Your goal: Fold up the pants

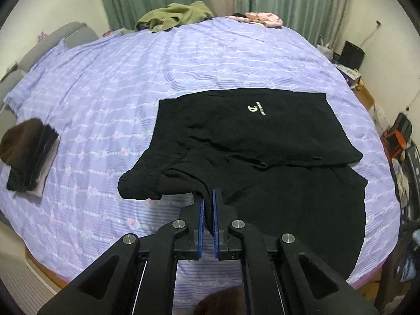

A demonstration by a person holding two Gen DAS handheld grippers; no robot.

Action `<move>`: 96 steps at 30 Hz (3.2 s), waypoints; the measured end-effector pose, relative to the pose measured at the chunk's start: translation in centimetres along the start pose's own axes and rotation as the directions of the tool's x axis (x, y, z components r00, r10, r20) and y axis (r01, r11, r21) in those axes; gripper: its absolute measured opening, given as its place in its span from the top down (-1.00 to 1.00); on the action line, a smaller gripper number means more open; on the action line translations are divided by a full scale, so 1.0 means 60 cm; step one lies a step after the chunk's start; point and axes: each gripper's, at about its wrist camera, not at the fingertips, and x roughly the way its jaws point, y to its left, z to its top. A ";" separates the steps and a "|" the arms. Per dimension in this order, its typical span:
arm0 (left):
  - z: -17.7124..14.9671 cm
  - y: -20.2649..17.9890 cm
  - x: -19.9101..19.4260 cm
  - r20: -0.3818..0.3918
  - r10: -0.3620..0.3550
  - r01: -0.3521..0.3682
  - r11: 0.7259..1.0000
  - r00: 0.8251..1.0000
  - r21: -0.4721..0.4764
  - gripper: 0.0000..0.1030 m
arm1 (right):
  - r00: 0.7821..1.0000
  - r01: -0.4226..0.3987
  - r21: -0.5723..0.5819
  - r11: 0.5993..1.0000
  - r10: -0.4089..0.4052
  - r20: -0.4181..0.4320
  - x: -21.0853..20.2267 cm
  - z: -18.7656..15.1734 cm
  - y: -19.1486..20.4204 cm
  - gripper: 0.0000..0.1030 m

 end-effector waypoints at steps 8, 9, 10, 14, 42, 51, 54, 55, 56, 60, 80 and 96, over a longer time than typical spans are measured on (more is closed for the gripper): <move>0.005 -0.036 0.014 -0.012 0.039 -0.038 0.994 0.999 0.106 0.86 | 0.968 -0.015 0.277 0.961 0.084 -0.239 0.106 -0.104 -0.083 0.08; 0.004 -0.041 0.018 -0.015 0.038 -0.036 0.992 0.999 0.120 0.86 | 0.963 -0.018 0.303 0.953 0.098 -0.252 0.116 -0.113 -0.089 0.08; 0.004 -0.044 0.022 -0.016 0.040 -0.038 0.991 0.999 0.130 0.86 | 0.958 -0.027 0.332 0.943 0.119 -0.261 0.126 -0.123 -0.094 0.08; -0.002 -0.055 0.036 -0.026 0.047 -0.043 0.986 0.999 0.163 0.86 | 0.939 -0.025 0.434 0.901 0.170 -0.298 0.171 -0.166 -0.113 -0.06; 0.002 -0.014 0.007 -0.052 -0.022 0.023 0.999 0.998 0.031 0.86 | 0.990 -0.142 0.124 0.982 0.141 0.016 0.023 0.078 -0.005 0.90; 0.096 0.013 -0.045 0.108 -0.017 0.022 0.999 0.994 -0.044 0.96 | 0.957 -0.187 -0.013 0.982 0.185 0.222 -0.021 0.225 0.109 0.91; 0.135 0.019 -0.042 0.175 -0.002 0.008 0.999 0.985 -0.033 0.96 | 0.948 -0.196 -0.011 0.980 0.193 0.253 0.004 0.271 0.140 0.92; 0.149 0.021 -0.034 0.191 0.006 -0.001 1.000 0.981 -0.026 0.96 | 0.946 -0.202 -0.009 0.979 0.198 0.256 0.019 0.286 0.151 0.92; 0.161 0.024 -0.023 0.200 -0.002 0.006 1.000 0.980 -0.019 0.96 | 0.947 -0.206 -0.010 0.979 0.201 0.251 0.032 0.293 0.157 0.92; 0.193 0.038 0.026 0.151 -0.103 0.102 0.995 0.983 0.015 0.90 | 0.961 -0.204 -0.007 0.979 0.202 0.190 0.114 0.334 0.204 0.92; 0.031 -0.090 0.104 -0.155 -0.313 0.344 0.904 0.937 0.253 -0.40 | 0.980 -0.101 -0.208 0.973 0.134 0.150 0.255 0.380 0.311 0.93; -0.097 -0.196 0.183 -0.130 -0.142 0.192 0.771 0.981 0.608 -0.20 | 0.993 -0.035 -0.112 0.993 0.021 -0.119 0.235 0.205 0.105 0.20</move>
